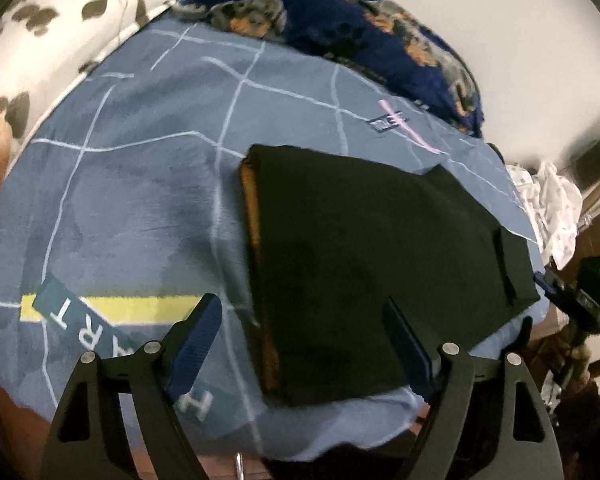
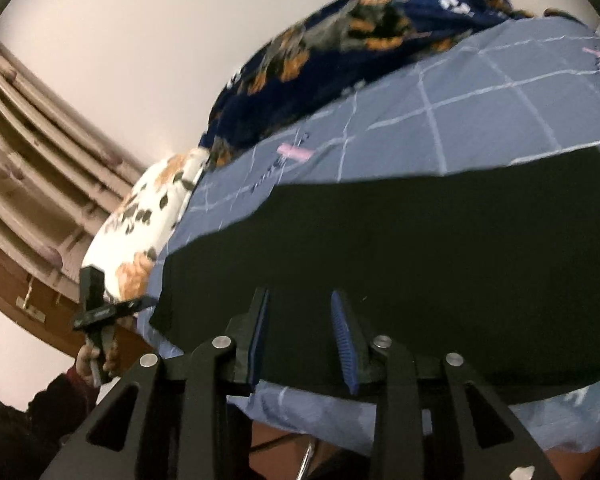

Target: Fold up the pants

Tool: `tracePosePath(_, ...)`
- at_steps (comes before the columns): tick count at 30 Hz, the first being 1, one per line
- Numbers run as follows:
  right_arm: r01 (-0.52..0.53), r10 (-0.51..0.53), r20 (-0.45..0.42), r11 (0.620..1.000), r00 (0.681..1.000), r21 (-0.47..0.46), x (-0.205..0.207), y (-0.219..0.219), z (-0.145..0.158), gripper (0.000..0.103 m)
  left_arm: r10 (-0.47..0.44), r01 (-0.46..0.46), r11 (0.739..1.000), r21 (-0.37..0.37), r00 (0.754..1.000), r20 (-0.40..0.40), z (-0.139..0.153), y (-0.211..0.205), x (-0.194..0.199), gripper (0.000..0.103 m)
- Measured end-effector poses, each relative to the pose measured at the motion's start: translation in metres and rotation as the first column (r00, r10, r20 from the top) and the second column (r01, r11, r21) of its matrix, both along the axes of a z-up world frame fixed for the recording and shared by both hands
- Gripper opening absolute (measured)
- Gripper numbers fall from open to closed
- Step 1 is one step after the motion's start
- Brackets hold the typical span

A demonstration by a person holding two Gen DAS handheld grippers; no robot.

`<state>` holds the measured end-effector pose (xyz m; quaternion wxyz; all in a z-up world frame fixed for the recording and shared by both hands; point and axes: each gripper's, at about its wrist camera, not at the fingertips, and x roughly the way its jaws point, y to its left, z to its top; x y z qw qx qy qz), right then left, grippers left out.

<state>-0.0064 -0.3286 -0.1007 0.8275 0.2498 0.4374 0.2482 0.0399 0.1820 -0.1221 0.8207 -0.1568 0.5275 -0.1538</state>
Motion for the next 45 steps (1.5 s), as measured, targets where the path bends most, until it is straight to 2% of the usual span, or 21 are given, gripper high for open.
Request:
tracePosePath(3,-0.009,0.009,-0.016,1.000,1.000,0.001,-0.002,0.006,-0.001,0.031,-0.048,0.044,0.994,-0.102,0.998,-0.032,-0.012,0.000,0.013,0.082)
tracePosePath(5,-0.004,0.004,-0.025,1.000,1.000,0.005,-0.001,0.007,-0.001,0.031,-0.134,0.126,0.985,-0.121,0.989,-0.060,-0.019,-0.009,0.020,0.082)
tracePosePath(8,0.009,-0.007,-0.042,0.999,0.999,0.036,0.000,0.006,-0.001,0.034,-0.237,0.233,0.970,-0.068,0.969,-0.062,-0.019,-0.022,0.024,0.082)
tracePosePath(10,0.014,-0.012,-0.050,0.999,0.999,0.044,0.002,0.009,-0.002,0.038,-0.265,0.255,0.959,-0.121,0.962,-0.068,-0.019,-0.018,0.026,0.082)
tracePosePath(12,0.009,-0.006,-0.063,0.999,0.998,0.044,0.005,0.015,-0.004,0.040,-0.260,0.245,0.956,-0.161,0.962,-0.080,-0.019,-0.010,0.030,0.082)
tracePosePath(14,0.000,0.004,-0.074,0.999,0.997,0.041,0.008,0.020,-0.006,0.042,-0.231,0.221,0.962,-0.162,0.972,-0.045,-0.010,-0.003,0.028,0.082)
tracePosePath(17,-0.011,0.014,-0.080,0.999,0.997,0.041,0.009,0.027,-0.008,0.049,-0.220,0.210,0.952,-0.225,0.975,-0.021,-0.004,0.000,0.019,0.082)
tracePosePath(18,-0.012,0.015,-0.084,0.999,0.996,0.041,0.010,0.028,-0.009,0.051,-0.234,0.221,0.949,-0.224,0.972,-0.033,-0.006,-0.004,0.016,0.082)
tracePosePath(21,-0.007,0.012,-0.098,0.999,0.995,0.051,0.012,0.028,-0.011,0.051,-0.253,0.242,0.960,-0.142,0.966,-0.060,-0.014,-0.015,0.005,0.082)
tracePosePath(23,-0.006,0.011,-0.100,0.999,0.995,0.053,0.013,0.029,-0.012,0.051,-0.239,0.227,0.958,-0.176,0.970,-0.052,-0.016,-0.007,0.000,0.082)
tracePosePath(26,-0.008,0.013,-0.111,0.999,0.994,0.048,0.014,0.030,-0.014,0.052,-0.216,0.187,0.952,-0.244,0.971,-0.099,-0.028,0.009,-0.001,0.081)
tracePosePath(29,-0.004,0.011,-0.124,0.998,0.992,0.055,0.014,0.031,-0.017,0.053,-0.216,0.169,0.927,-0.334,0.970,-0.109,-0.031,0.019,0.000,0.081)
tracePosePath(32,-0.005,0.013,-0.132,0.998,0.991,0.063,0.014,0.035,-0.018,0.054,-0.230,0.157,0.892,-0.423,0.965,-0.127,-0.037,0.015,0.007,0.081)
tracePosePath(34,-0.009,0.017,-0.143,0.998,0.990,0.062,0.014,0.039,-0.019,0.056,-0.254,0.175,0.885,-0.431,0.958,-0.132,-0.036,0.009,0.010,0.081)
tracePosePath(36,-0.018,0.026,-0.146,0.998,0.989,0.055,0.014,0.043,-0.018,0.057,-0.272,0.185,0.868,-0.462,0.954,-0.129,-0.034,0.007,0.011,0.081)
tracePosePath(41,-0.033,0.038,-0.136,0.999,0.990,0.039,0.012,0.049,-0.014,0.065,-0.201,0.106,0.804,-0.586,0.974,-0.100,-0.025,0.032,0.012,0.081)
tracePosePath(45,-0.025,0.036,-0.164,0.998,0.986,0.065,0.017,0.052,-0.022,0.066,-0.196,0.095,0.831,-0.548,0.972,-0.128,-0.029,0.022,0.018,0.081)
